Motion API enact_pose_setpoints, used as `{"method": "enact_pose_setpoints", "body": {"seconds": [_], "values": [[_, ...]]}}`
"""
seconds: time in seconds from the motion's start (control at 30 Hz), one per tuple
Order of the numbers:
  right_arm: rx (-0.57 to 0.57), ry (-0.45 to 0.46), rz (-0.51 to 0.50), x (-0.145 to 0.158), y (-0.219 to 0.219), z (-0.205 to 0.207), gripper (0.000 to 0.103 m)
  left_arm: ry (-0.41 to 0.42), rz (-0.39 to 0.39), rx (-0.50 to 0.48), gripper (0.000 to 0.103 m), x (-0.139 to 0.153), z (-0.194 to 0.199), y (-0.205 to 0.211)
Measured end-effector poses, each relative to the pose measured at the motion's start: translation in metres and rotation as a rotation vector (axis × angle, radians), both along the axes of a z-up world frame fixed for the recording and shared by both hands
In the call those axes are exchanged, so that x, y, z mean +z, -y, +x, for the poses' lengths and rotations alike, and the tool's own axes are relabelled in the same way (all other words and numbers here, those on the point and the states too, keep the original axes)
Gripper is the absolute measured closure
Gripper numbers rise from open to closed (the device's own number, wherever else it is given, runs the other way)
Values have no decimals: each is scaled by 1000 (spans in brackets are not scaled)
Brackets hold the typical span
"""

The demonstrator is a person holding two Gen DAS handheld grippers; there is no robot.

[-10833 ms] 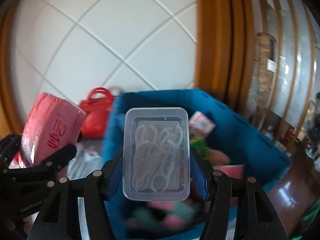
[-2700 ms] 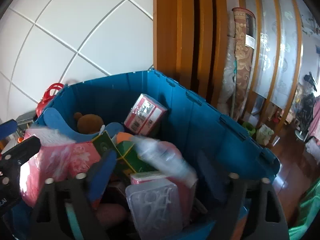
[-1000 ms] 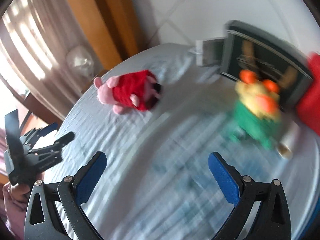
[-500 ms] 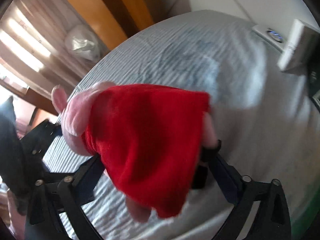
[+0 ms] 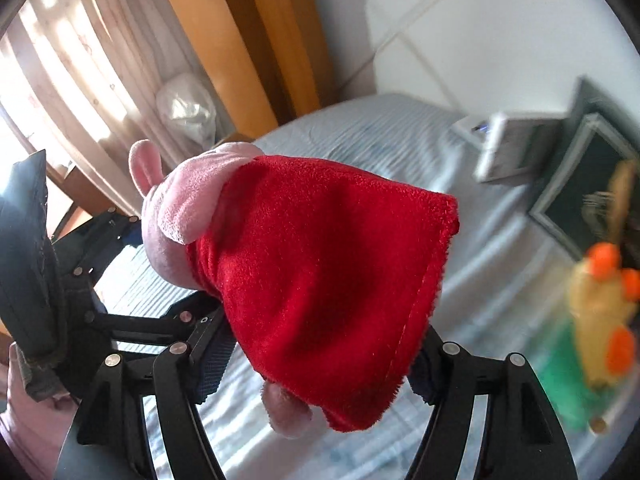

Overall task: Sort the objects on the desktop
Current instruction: 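Grasp the plush pig in the red dress with both tools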

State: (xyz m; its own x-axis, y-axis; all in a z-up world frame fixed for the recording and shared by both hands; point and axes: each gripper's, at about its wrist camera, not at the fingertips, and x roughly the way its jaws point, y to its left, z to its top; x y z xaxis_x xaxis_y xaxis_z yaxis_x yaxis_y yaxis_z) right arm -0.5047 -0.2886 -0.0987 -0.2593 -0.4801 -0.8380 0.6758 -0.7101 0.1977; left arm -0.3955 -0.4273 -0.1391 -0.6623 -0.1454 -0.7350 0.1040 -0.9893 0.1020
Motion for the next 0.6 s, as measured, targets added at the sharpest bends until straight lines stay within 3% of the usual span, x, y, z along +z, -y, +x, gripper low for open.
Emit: {"method": "enact_pose_setpoints", "body": {"seconds": [0.37, 0.6], "values": [[-218, -158, -33, 111, -154, 80, 30, -151, -8, -220, 32, 113, 30, -155], [-385, -238, -46, 168, -261, 137, 30, -245, -10, -379, 32, 167, 49, -258]]}}
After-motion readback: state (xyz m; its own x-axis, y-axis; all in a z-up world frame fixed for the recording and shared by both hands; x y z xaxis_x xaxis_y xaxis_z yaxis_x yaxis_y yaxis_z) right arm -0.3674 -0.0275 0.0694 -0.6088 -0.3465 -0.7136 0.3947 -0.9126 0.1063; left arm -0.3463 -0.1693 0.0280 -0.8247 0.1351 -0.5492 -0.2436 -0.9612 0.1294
